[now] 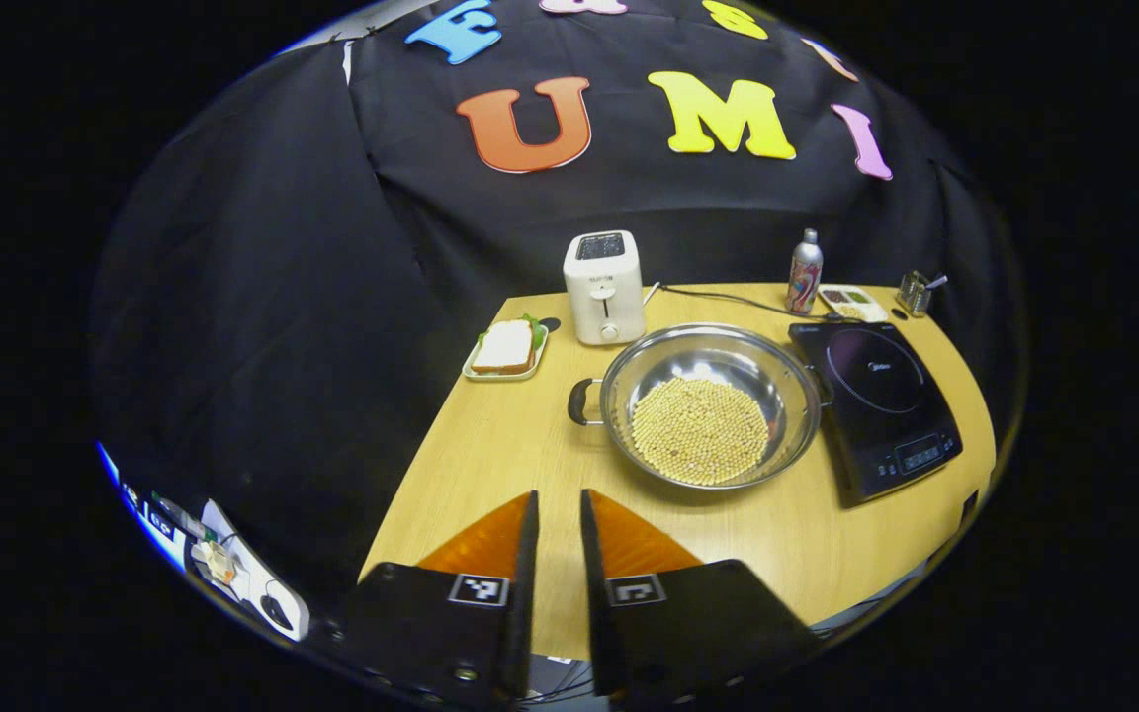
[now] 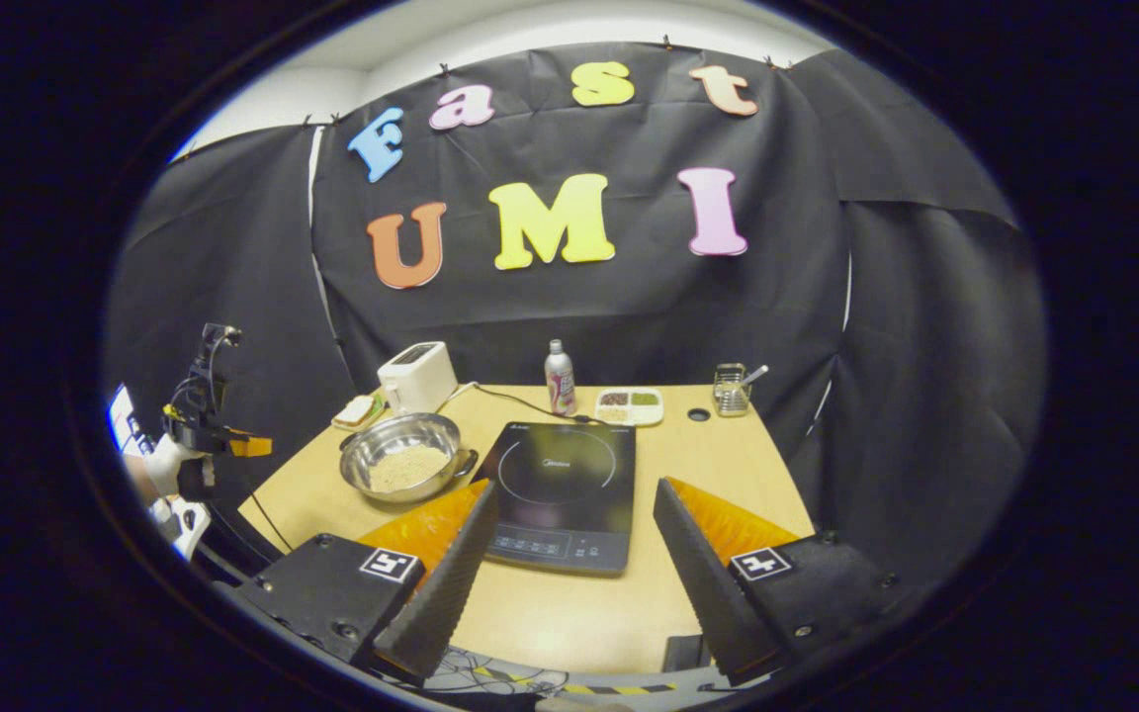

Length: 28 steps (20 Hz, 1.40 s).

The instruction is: First push the handle of the pot to place it horizontally, then grasp the pot with both hands and set it on the induction cooktop.

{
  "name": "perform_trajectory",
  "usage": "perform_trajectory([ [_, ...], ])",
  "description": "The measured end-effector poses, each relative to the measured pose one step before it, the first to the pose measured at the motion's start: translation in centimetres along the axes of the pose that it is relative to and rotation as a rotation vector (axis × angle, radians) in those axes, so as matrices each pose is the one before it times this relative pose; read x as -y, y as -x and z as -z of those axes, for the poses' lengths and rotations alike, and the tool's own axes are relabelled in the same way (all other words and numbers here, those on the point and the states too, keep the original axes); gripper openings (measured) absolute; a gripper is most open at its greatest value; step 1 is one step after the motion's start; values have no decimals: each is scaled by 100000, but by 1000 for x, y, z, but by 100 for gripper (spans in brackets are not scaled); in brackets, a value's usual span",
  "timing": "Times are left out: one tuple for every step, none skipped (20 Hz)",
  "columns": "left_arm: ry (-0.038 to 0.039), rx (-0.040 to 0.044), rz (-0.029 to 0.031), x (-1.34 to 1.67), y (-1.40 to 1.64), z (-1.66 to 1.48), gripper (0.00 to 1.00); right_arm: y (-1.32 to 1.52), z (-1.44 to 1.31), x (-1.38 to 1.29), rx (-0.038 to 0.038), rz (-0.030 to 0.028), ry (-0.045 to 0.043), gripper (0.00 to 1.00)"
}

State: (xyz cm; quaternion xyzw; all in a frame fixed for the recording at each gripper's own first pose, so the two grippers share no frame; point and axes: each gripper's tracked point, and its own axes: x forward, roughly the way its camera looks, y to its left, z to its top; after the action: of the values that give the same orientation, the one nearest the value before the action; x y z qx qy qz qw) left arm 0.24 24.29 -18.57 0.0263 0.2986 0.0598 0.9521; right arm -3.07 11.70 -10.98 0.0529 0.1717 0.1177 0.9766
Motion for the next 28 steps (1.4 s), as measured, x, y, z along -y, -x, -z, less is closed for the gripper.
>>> perform_trajectory([
  [2266, 309, 2737, 539, -33, -201, 29, -877, -10, -950, -261, -965, 751, 97],
  [1786, 752, 1568, 154, -260, -354, 51, -1037, -12, -951, -1250, -651, 991, 99],
  [1564, 586, 305, -88, -1033, -674, 74, -1256, 132, -1111, -1150, -1165, 717, 99],
  [207, 178, 332, -13, -805, -204, 96, -1467, -71, -1192, -1358, -1236, 622, 97],
  [-1053, 117, 370, -50, -901, -184, 96, -1670, -233, -1165, -1277, -961, 788, 100],
  [-1951, 245, 336, 54, -1310, -282, 97, -1774, -144, -1149, -1830, -954, 830, 99],
  [-1630, -463, 944, 179, -1227, -303, 97, -1926, -248, -1155, -1434, -826, 559, 99],
  [-1185, -339, 738, -37, -1401, -472, 97, -1997, -260, -957, -1994, -334, 264, 100],
  [-783, 146, 456, -177, -1424, -447, 97, -1806, -113, -1220, -2367, -1009, 31, 100],
  [-415, -57, 755, -164, -1441, -334, 97, -1816, -39, -898, -2906, -547, -68, 100],
  [-528, -578, 997, -41, -1431, -251, 97, -1877, -267, -811, -2202, -663, -632, 97],
  [-974, -1020, 1348, 110, -1525, -33, 97, -1939, -230, -663, -1845, 62, -696, 97],
  [-1241, -1689, 904, 24, -1338, 121, 97, -1901, 76, -473, -2901, 281, -909, 97],
  [-1285, -1338, 954, -106, -1451, -61, 97, -1759, 241, -670, -3723, -284, -1054, 100],
  [-1130, -1653, 734, -25, -1346, -9, 97, -1776, 384, -554, -3221, -155, -1290, 100],
  [-922, -1777, 584, -80, -1304, -34, 97, -1646, 333, -503, -3423, -306, -1103, 97],
  [-751, -1684, -245, -238, -979, 377, 97, -1593, 630, -279, -3853, -360, -681, 96],
  [-753, -1736, -131, -131, -810, 79, 97, -1339, 466, -249, -3436, 78, -799, 96],
  [-122, -1122, 499, -13, -755, -85, 97, -1258, 268, -90, -2460, 315, -829, 100],
  [-173, -1393, 740, 93, -829, -28, 97, -1296, 258, 25, -2798, 794, -622, 96],
  [-637, -2157, 600, 90, -798, 100, 97, -1138, 212, -167, -2017, -48, -921, 95],
  [-497, -1156, 584, -16, -746, 129, 97, -1206, 38, -219, -2255, 45, -259, 94],
  [-363, -2066, 693, 42, -857, 238, 97, -1153, 214, -158, -2591, 199, 487, 93],
  [-435, -1199, 153, -102, -773, 176, 97, -1135, -30, -117, -1882, 197, 566, 92],
  [86, -1962, 1047, 68, -604, 185, 97, -794, -73, -17, -1419, 936, 550, 92],
  [-84, -2333, 997, 28, -627, 265, 98, -611, 3, -41, -1248, 780, -11, 97],
  [-550, -1008, 490, -81, -510, 118, 97, -539, 86, -150, -1366, 425, -339, 97],
  [-404, -1570, 459, -46, -323, 107, 97, -414, 116, 98, -1837, 976, -318, 97],
])
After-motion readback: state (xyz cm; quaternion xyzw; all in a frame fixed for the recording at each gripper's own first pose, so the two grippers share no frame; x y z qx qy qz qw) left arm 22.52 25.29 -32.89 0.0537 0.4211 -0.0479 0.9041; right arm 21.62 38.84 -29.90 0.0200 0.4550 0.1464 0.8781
